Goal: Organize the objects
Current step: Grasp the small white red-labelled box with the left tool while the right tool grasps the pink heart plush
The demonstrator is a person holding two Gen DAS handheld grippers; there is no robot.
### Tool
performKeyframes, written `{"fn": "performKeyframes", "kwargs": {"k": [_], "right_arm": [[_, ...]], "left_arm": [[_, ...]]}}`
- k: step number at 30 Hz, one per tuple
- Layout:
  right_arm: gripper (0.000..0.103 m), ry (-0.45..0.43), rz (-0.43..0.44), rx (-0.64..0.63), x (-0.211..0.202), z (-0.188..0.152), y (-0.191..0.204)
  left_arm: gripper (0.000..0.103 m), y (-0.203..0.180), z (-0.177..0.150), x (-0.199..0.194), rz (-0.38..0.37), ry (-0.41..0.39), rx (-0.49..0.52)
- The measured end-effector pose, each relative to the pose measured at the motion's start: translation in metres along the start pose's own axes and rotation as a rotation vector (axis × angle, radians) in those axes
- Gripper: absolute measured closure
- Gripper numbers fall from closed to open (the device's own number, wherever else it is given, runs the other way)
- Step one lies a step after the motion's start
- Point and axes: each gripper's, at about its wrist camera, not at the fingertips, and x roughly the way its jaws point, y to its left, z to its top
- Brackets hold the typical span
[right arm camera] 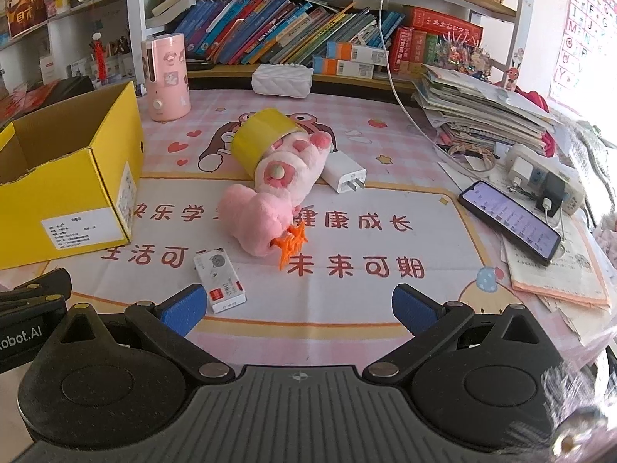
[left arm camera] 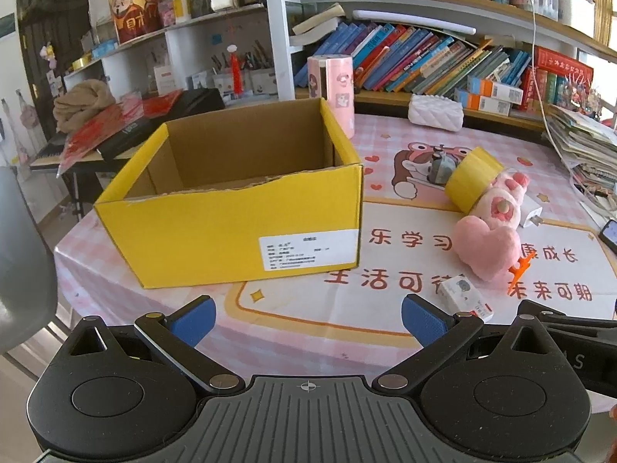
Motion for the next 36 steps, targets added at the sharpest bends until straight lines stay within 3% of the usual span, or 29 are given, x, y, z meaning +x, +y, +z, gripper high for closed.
{"fn": "performKeyframes", "kwargs": {"k": [19, 25, 30, 33, 36], "right_arm": [[0.0, -0.02, 0.087, -0.014, 0.048, 0.04, -0.046], [0.0, -0.023, 0.095, -0.002, 0.064, 0.055, -0.065], [0.005, -0.025, 0.121, 0.053, 0.076, 0.07, -0.084], [0.017, -0.026, 0.137, 0.068, 0.083, 0.076, -0.091], [0.025, -0.021, 0.162, 0.082, 0.089, 0.08, -0.096]], "left_arm": [[0.0, -0.044, 0.025, 0.035, -0.021, 0.025, -0.057], [0.0, -0.061, 0.033, 0.048, -0.072, 0.048, -0.057], [0.002, -0.08, 0.038, 0.053, -0.119, 0.042, -0.017], [0.003, -0.093, 0.039, 0.057, -0.176, 0.068, 0.021], [0.012, -0.107, 0.034, 0.063, -0.219, 0.118, 0.071]]}}
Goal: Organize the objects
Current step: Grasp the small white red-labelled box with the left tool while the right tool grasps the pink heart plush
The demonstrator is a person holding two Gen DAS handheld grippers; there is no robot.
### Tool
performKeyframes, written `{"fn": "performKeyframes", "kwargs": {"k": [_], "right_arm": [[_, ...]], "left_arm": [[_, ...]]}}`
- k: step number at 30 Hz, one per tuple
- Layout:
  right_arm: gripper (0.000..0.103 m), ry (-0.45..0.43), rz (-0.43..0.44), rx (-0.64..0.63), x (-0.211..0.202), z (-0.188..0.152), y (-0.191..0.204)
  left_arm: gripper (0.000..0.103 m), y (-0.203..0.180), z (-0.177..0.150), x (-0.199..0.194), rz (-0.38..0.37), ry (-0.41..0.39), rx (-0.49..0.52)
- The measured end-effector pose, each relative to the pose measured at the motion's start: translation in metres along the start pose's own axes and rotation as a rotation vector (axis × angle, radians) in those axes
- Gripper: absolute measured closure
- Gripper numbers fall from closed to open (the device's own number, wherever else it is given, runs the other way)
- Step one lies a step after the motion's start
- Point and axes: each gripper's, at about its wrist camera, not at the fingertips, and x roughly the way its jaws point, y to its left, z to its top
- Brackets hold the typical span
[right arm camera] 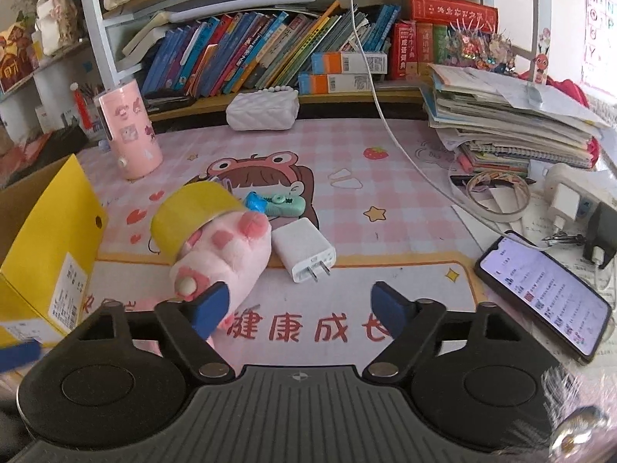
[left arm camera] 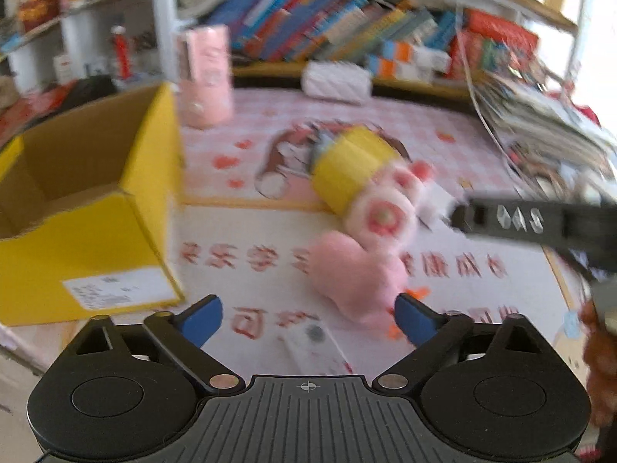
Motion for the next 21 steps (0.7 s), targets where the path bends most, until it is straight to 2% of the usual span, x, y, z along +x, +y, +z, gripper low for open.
{"fn": "performKeyframes", "kwargs": {"k": [2, 4, 7, 8, 11, 15, 17, 21], "right_arm": [[0.027, 0.01, 0.035, 0.004, 0.003, 0.001, -0.002], [0.028, 0.034, 0.085, 0.002, 0.006, 0.002, -0.001], [0.029, 0.057, 0.162, -0.033, 0.009, 0.0, 0.005], [0.029, 0.061, 0.185, -0.053, 0.008, -0.001, 0.008], [0.029, 0.069, 0.234, -0.115, 0.006, -0.004, 0.018], [0.029, 0.088, 0.273, -0.201, 0.008, -0.007, 0.03], [0.029, 0.101, 0.286, -0.236, 0.01, -0.009, 0.035], [0.029, 0.142, 0.306, -0.261, 0.017, -0.011, 0.04]], "left_arm": [[0.023, -0.003, -0.003, 0.005, 0.003, 0.029, -0.001], [0.039, 0.0, -0.006, 0.013, 0.009, 0.07, -0.038], [0.051, 0.005, -0.012, 0.027, 0.017, 0.142, -0.094], [0.052, 0.005, -0.014, 0.031, 0.016, 0.16, -0.106], [0.057, 0.0, -0.014, 0.032, 0.031, 0.149, -0.084], [0.075, -0.002, -0.014, 0.033, 0.05, 0.13, -0.066], [0.075, 0.003, -0.014, 0.032, 0.047, 0.134, -0.092], [0.075, 0.02, -0.014, 0.024, 0.105, 0.116, -0.155]]}}
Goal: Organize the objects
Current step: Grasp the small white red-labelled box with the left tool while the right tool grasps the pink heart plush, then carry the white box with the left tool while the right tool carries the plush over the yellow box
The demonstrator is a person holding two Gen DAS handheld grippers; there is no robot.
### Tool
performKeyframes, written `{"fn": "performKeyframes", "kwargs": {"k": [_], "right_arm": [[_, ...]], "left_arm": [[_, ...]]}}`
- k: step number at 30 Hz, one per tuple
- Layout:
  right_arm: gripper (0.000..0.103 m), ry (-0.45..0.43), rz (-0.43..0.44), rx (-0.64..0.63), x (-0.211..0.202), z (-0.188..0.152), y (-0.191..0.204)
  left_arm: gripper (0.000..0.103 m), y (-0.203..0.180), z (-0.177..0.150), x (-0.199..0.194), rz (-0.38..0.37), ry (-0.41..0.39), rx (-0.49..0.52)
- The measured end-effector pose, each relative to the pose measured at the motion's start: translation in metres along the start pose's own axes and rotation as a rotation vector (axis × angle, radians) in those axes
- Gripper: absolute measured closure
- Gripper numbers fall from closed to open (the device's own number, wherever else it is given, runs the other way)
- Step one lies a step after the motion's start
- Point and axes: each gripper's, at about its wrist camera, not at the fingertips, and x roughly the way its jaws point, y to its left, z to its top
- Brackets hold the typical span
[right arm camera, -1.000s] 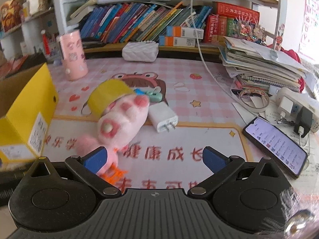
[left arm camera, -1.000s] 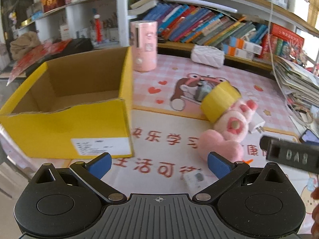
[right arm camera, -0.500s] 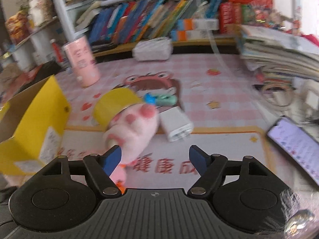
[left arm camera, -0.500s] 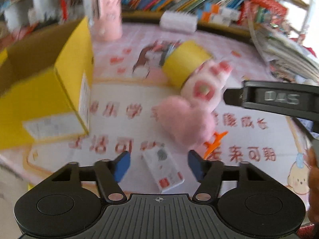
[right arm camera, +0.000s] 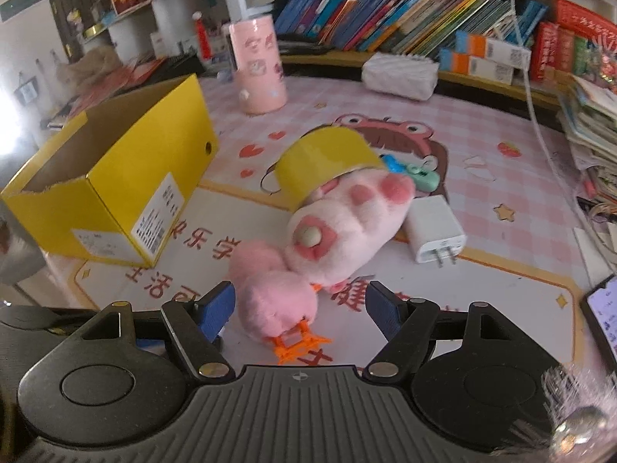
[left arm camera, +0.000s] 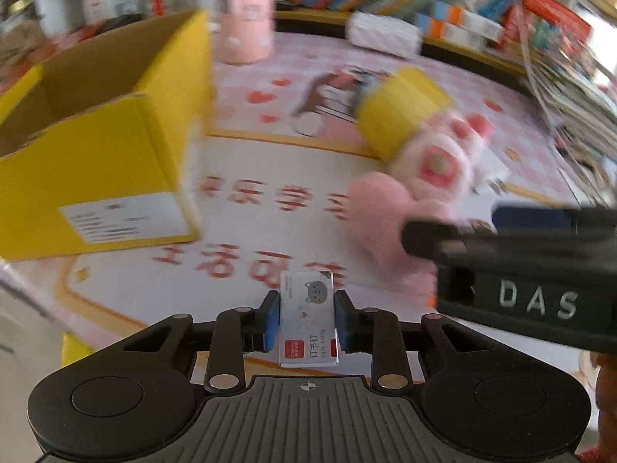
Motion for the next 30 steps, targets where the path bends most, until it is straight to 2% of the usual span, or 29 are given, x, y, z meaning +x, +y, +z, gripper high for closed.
{"fn": "performKeyframes", "kwargs": {"k": [4, 9, 12, 14, 23, 30], "right_arm": [[0.029, 0.064, 0.026, 0.007, 0.014, -0.001, 0.003], [0.038, 0.113, 0.011, -0.034, 0.032, -0.003, 0.011], [0.047, 0.127, -0.002, -0.055, 0.042, -0.006, 0.016], [0.058, 0.118, -0.028, -0.103, 0.045, -0.006, 0.023], [0.059, 0.092, 0.057, -0.081, 0.019, -0.005, 0.045], [0.059, 0.062, 0.021, -0.053, 0.0, -0.01, 0.076]], "left_arm": [[0.076, 0.022, -0.004, -0.01, 0.063, -0.016, -0.086], [0.075, 0.04, -0.01, -0.022, 0.097, -0.022, -0.154], [0.075, 0.05, -0.012, -0.03, 0.104, -0.036, -0.191], [0.075, 0.056, -0.014, -0.035, 0.107, -0.049, -0.208], [0.075, 0.079, -0.015, -0.052, 0.067, -0.11, -0.236], [0.075, 0.104, -0.022, -0.066, 0.008, -0.139, -0.197]]}}
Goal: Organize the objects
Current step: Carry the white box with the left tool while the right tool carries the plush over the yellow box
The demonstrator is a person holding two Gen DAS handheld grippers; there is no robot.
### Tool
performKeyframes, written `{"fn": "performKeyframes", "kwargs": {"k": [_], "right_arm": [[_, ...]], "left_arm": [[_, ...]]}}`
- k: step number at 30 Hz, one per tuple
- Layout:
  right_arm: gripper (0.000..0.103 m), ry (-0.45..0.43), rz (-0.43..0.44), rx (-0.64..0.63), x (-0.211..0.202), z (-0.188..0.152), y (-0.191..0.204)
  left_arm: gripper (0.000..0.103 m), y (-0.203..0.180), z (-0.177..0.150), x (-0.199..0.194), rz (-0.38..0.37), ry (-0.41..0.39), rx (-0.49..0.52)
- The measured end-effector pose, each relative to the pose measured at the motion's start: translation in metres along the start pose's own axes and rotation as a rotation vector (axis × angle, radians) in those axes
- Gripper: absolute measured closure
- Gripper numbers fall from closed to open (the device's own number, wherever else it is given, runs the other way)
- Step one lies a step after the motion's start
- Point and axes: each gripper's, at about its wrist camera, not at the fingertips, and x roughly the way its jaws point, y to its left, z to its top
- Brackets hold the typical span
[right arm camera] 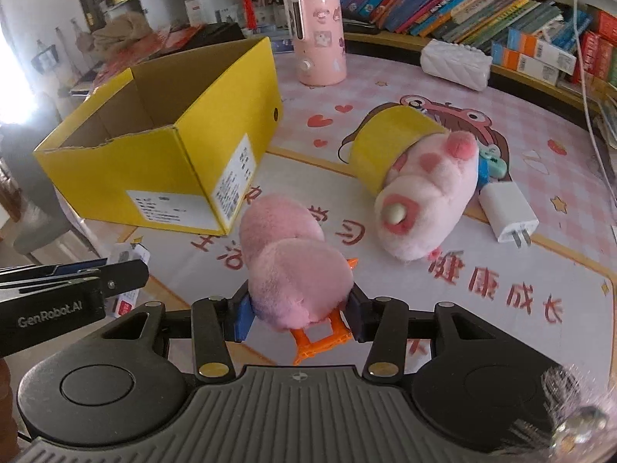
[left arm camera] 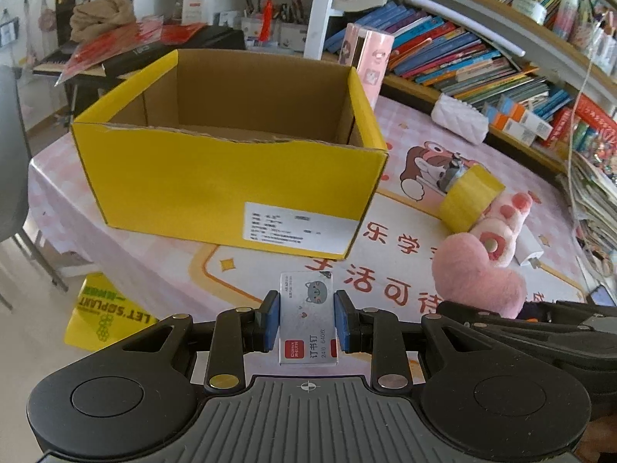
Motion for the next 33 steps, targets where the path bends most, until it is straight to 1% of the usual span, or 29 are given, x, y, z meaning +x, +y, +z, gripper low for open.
{"fn": "performKeyframes", "kwargs": {"k": [6, 13, 22, 27, 33], "right_arm": [[0.059, 0.037, -0.04, 0.063, -0.005, -0.017, 0.028], [0.059, 0.007, -0.061, 0.076, -0.017, -0.032, 0.065], [0.059, -0.017, -0.055, 0.067, -0.023, -0.045, 0.111], [0.059, -0.028, -0.044, 0.058, -0.024, -0.047, 0.131], [0.059, -0.055, -0.045, 0.044, -0.028, -0.047, 0.149]], "left_arm": [[0.075, 0.028, -0.004, -0.014, -0.041, -0.007, 0.025], [0.075, 0.054, -0.01, -0.029, -0.076, -0.018, 0.063], [0.075, 0.091, -0.019, -0.05, -0.069, -0.046, 0.067], [0.075, 0.109, -0.021, -0.06, -0.059, -0.064, 0.062], [0.075, 0.121, -0.021, -0.07, -0.064, -0.097, 0.064]]}}
